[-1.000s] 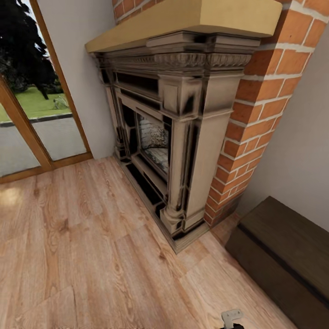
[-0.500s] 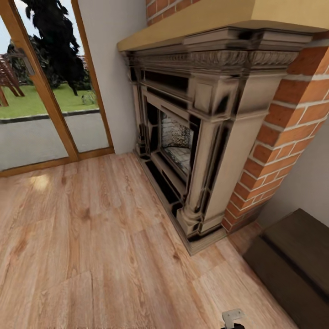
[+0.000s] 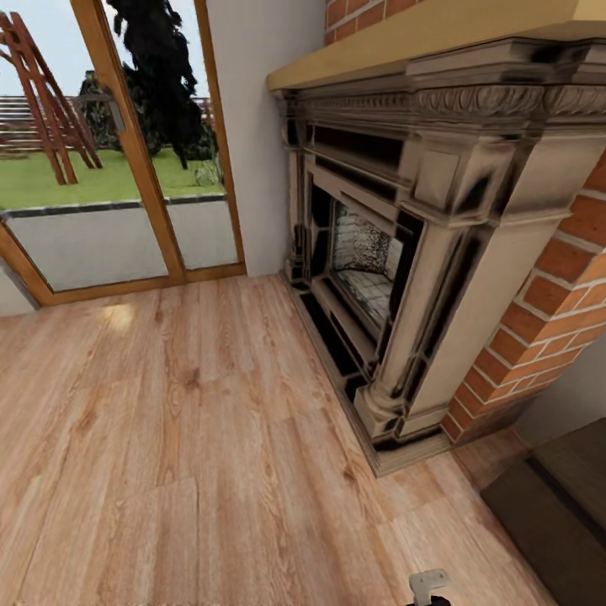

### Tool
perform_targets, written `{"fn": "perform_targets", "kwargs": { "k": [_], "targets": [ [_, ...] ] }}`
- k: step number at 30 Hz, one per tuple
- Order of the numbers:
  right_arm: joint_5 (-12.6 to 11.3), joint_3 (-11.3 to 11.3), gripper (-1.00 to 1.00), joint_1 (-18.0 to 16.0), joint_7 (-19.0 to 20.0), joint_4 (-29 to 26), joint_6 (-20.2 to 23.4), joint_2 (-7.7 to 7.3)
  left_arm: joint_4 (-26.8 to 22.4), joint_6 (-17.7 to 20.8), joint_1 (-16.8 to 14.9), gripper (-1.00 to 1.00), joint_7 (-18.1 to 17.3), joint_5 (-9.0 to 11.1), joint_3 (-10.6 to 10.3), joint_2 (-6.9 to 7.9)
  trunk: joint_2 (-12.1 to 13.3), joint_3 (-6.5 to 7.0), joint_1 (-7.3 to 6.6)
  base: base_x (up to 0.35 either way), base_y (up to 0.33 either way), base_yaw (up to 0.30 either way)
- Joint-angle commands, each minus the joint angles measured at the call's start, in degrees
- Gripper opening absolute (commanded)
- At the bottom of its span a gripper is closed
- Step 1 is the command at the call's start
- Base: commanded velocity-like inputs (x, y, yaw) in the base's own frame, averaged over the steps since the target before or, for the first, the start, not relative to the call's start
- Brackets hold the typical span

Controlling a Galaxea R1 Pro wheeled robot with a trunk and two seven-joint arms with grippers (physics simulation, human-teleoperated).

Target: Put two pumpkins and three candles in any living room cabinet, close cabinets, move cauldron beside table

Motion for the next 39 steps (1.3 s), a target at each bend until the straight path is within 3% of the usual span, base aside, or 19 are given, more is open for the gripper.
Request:
{"fn": "perform_targets", "kwargs": {
  "k": [1, 39],
  "targets": [
    [0.0, 0.0, 1.00, 0.0, 0.0, 0.0, 0.0, 0.01, 0.0, 0.0, 0.0, 1.00, 0.0, 0.0, 0.0, 0.01, 0.0, -0.04, 0.00, 0.000, 0.000, 0.275],
    [-0.1, 0.0, 1.00, 0.0, 1.8, -0.1, 0.4, 0.32, -0.3, -0.2, 0.8, 1.00, -0.2, 0.2, 0.0, -0.36, 0.0, -1.84, 0.00, 0.000, 0.000, 0.256]
  ]
}}
